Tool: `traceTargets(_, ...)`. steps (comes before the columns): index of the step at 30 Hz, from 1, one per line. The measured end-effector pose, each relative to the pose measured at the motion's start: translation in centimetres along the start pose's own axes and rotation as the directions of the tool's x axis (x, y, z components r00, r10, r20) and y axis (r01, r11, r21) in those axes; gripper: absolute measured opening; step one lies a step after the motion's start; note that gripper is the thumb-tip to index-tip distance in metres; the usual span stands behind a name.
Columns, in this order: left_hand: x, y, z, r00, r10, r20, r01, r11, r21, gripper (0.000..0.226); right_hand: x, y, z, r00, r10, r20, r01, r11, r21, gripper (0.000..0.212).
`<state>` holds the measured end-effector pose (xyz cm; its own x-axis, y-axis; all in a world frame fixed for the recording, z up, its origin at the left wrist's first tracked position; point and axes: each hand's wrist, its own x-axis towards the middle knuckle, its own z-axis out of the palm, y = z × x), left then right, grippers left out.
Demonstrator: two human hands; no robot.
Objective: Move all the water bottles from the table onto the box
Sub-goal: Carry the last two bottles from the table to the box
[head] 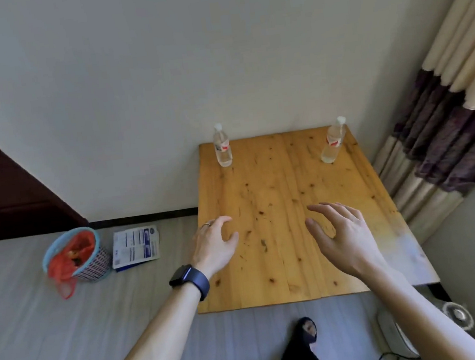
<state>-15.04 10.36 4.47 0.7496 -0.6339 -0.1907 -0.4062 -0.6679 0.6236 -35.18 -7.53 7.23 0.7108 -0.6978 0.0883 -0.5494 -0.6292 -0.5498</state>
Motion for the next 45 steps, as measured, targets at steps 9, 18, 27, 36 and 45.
traceTargets(9,15.0,-0.9,0.4,0.985,-0.160,0.061,0.161,0.987,-0.001,0.045,16.3,1.3,8.4,0.980,-0.007,0.197,-0.005,0.998,0.059,0.043)
traceTargets(18,29.5,-4.5,2.4,0.968,-0.210,0.140,0.211,0.977,0.005,0.045,28.0,4.4,18.5,0.921,0.073,0.382,-0.059,0.997,-0.049,0.050)
traceTargets(27,44.5,-8.5,5.4,0.961,-0.267,0.068,0.276,0.930,-0.243,0.075,37.7,8.5,28.1,0.867,0.218,0.447,-0.139,0.969,-0.204,0.054)
traceTargets(36,52.5,-8.4,6.9,0.987,-0.108,-0.120,0.061,0.938,-0.340,0.091,38.9,13.6,35.4,0.888,0.214,0.406,-0.061,0.932,-0.358,0.063)
traceTargets(45,52.4,-4.9,8.3,0.977,-0.109,-0.186,0.049,0.953,-0.300,0.065,38.9,14.2,35.7,0.905,0.188,0.383,-0.062,0.946,-0.318,0.062)
